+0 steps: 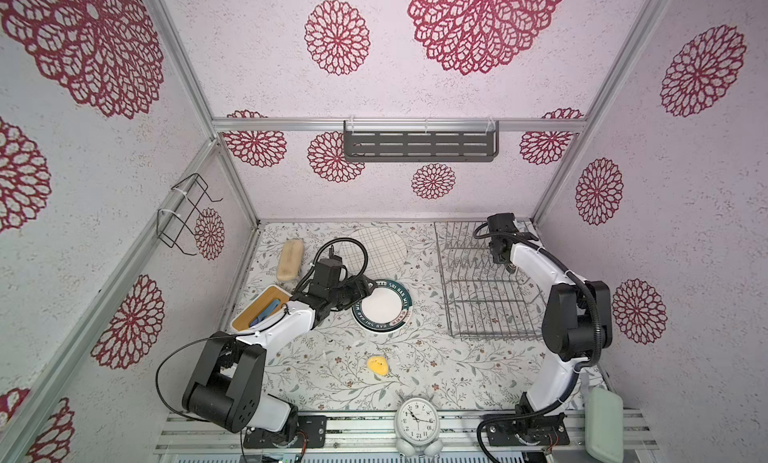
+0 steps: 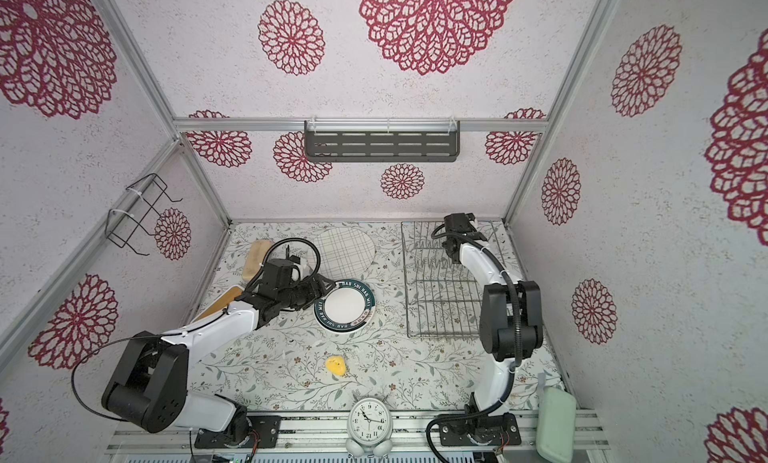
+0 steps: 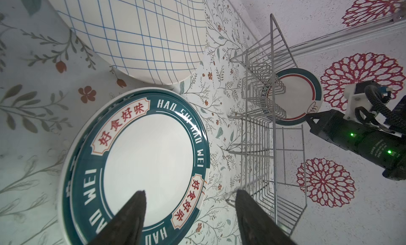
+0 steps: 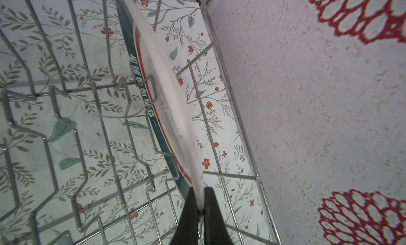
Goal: Unload the plates from the dish rack
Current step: Pick up the plate from the dish rack.
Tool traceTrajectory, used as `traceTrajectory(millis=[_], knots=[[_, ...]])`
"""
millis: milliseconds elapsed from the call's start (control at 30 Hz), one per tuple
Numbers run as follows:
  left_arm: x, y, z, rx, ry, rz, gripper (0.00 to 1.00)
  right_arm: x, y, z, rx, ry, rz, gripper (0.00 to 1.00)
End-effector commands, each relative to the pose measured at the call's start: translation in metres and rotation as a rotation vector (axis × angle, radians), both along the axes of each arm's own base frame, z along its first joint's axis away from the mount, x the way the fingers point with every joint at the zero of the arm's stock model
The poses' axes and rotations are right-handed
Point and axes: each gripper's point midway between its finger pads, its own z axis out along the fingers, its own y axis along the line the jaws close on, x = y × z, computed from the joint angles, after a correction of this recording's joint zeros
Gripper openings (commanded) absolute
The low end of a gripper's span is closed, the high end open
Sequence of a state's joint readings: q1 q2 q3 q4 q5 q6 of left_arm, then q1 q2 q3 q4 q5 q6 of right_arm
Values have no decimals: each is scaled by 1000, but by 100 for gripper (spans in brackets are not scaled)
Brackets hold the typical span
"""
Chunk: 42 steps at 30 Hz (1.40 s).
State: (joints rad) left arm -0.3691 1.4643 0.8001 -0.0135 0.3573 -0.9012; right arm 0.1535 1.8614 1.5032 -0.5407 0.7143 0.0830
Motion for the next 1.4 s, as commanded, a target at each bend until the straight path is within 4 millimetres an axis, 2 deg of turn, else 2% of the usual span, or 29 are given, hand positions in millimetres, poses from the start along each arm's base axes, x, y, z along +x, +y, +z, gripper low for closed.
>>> traceTrajectory(millis=[0,767,1367], knots=[[-5,0,3,5,-21,-10,69,0,2,11,-50,11,8,0],[-6,-2,3,4,-21,-14,69,-8,5,79,-76,-144,5,0],[-7,-5,4,6,-24,-19,69,-30,8,129,-105,-280,9,0]])
